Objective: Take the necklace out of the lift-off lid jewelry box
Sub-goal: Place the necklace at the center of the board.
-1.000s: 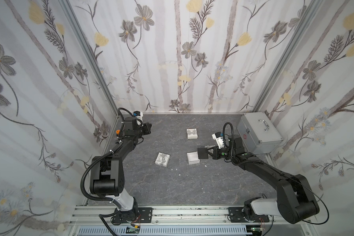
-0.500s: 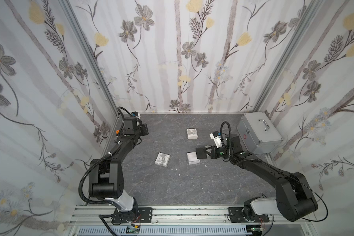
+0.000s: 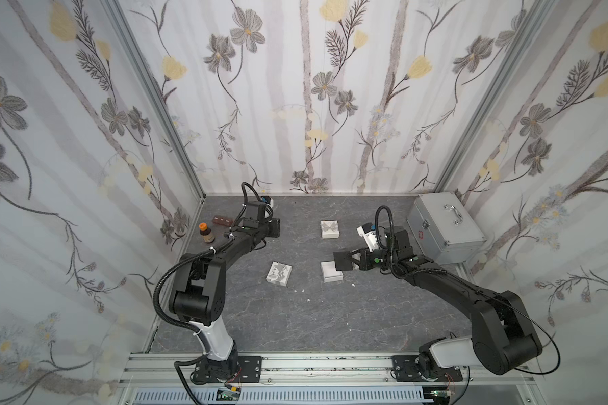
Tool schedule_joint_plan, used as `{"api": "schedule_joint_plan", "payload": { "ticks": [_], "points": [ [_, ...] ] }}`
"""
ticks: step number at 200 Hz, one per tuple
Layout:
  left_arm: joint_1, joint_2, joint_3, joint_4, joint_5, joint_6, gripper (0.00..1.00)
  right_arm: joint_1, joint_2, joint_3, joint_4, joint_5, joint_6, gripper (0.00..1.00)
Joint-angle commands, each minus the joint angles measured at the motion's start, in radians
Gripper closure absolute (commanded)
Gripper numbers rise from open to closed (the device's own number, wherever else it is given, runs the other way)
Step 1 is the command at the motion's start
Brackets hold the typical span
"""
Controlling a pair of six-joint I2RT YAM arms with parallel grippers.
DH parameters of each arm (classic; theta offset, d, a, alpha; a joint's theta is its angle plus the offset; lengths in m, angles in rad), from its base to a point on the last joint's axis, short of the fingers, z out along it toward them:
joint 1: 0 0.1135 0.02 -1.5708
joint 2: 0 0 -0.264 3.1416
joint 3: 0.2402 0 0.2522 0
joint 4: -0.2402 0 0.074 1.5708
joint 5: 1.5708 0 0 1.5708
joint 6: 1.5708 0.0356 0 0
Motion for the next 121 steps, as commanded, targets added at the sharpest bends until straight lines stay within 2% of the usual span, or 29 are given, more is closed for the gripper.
{"api": "schedule_joint_plan", "payload": {
  "ticks": [1,26,50,79,102,121],
  "points": [
    [-0.026,0.053,0.036,0.024,0.040,-0.032,0.96,0.002,0.009,0.013,0.000,0.013,-0.010,1.00],
    [-0.065,0.115,0.078,0.014,0.065,-0.042,0.88,0.009,0.021,0.022,-0.010,0.020,-0.006,1.00],
    [-0.088,0.139,0.099,-0.002,0.082,-0.042,0.69,0.015,0.030,0.035,-0.018,0.020,-0.005,1.00],
    [-0.105,0.102,0.066,0.008,0.066,-0.026,0.45,0.023,0.065,0.047,-0.026,0.018,-0.003,1.00],
    [-0.109,0.045,0.023,0.008,0.044,-0.018,0.38,0.027,0.080,0.056,-0.027,0.017,0.001,1.00],
    [-0.115,-0.016,-0.038,0.016,0.028,-0.016,0.37,0.034,0.091,0.060,-0.027,0.018,0.009,1.00]
  ]
}}
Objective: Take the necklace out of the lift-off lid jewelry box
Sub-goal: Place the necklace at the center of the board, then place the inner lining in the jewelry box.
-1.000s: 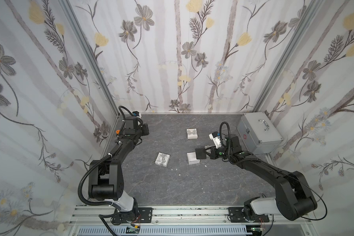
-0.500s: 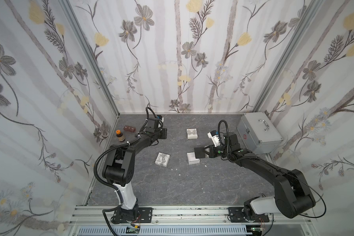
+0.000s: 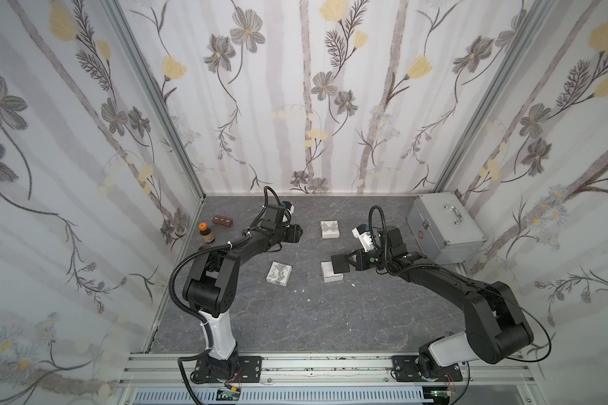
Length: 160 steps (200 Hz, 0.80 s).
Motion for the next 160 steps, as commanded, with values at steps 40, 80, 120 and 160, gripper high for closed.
{"api": "schedule_joint_plan", "payload": {
  "ticks": [40,80,120,160],
  "points": [
    [-0.043,-0.218,-0.241,0.086,-0.031,0.030,0.32,0.022,0.052,0.032,0.011,-0.003,0.022,1.00],
    [-0.107,-0.363,-0.418,0.155,-0.058,0.026,0.29,0.027,0.091,0.060,0.008,0.010,0.037,1.00],
    [-0.159,-0.399,-0.534,0.275,-0.041,-0.004,0.29,0.029,0.146,0.104,-0.011,0.018,0.055,1.00],
    [-0.213,-0.335,-0.536,0.346,-0.058,-0.015,0.32,0.035,0.179,0.122,-0.044,0.018,0.060,1.00]
  ]
}}
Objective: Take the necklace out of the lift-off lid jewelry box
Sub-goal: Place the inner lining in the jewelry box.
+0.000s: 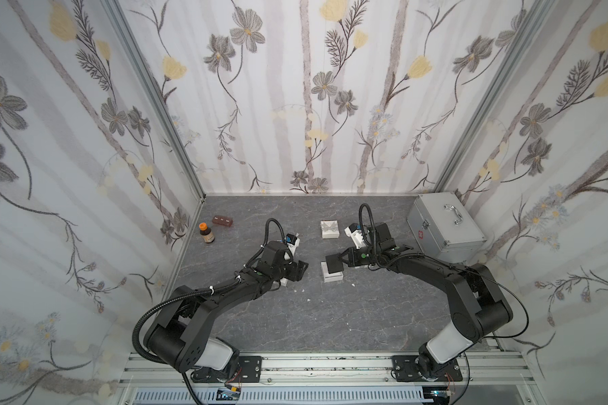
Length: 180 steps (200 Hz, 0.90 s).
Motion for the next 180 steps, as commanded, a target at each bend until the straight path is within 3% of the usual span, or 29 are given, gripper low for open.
{"api": "schedule_joint_plan", "payload": {
  "ticks": [1,105,180],
  "points": [
    [-0.025,0.033,0.004,0.101,-0.014,-0.019,0.32,0.002,0.014,0.013,-0.021,0.005,0.008,1.00],
    [-0.129,0.263,0.040,0.269,-0.054,-0.079,0.40,0.019,0.096,0.071,-0.107,0.022,0.012,1.00],
    [-0.163,0.303,0.035,0.314,-0.075,-0.094,0.43,0.050,0.147,0.129,-0.172,0.106,0.006,1.00]
  ]
}}
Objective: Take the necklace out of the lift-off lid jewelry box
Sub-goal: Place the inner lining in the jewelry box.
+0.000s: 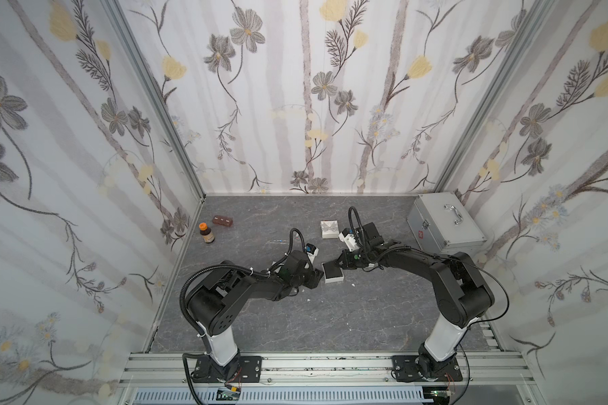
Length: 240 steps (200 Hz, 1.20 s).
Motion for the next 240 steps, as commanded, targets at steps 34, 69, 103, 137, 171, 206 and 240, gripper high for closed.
{"api": "schedule_joint_plan", "payload": {
  "ticks": [34,69,103,137,171,206,240],
  "points": [
    [-0.016,-0.007,-0.019,0.092,-0.037,-0.035,0.44,0.055,0.017,0.074,-0.115,0.198,-0.043,0.99],
    [-0.019,-0.023,-0.034,0.106,-0.093,-0.052,0.44,0.083,0.002,0.108,-0.174,0.305,-0.068,0.85],
    [-0.019,-0.042,-0.042,0.108,-0.121,-0.055,0.44,0.094,-0.023,0.118,-0.195,0.358,-0.077,0.63],
    [-0.019,-0.047,-0.046,0.109,-0.126,-0.058,0.44,0.100,-0.054,0.125,-0.217,0.400,-0.094,0.59],
    [-0.018,-0.057,-0.056,0.123,-0.153,-0.068,0.44,0.118,-0.075,0.134,-0.226,0.380,-0.109,0.72],
    [-0.019,-0.097,-0.088,0.153,-0.191,-0.073,0.44,0.138,-0.036,0.132,-0.202,0.368,-0.092,0.82],
    [-0.018,-0.176,-0.109,0.119,-0.224,-0.042,0.42,0.142,0.009,0.134,-0.161,0.367,-0.069,0.85]
  ]
}}
